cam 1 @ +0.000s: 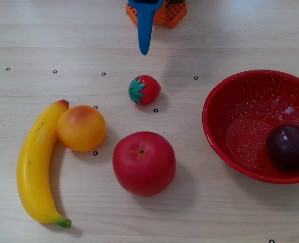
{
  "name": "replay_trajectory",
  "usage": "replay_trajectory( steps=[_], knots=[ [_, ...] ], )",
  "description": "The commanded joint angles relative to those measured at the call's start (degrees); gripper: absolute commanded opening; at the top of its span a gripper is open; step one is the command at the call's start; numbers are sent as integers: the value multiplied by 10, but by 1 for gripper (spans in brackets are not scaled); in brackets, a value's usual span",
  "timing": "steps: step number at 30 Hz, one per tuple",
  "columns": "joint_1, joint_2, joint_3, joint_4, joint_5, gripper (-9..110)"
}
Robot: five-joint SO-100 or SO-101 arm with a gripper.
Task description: Put the plum in the red bowl.
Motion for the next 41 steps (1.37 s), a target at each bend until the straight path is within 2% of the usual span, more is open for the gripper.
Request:
replay_trajectory(
  steps=[1, 8, 14, 41],
  knots=[
    [-6, 20, 11, -62, -20, 0],
    [-7, 33, 122, -218, -45, 0],
    [-2, 34, 122, -152, -74, 0],
    [0, 34, 122, -147, -82, 0]
  ],
)
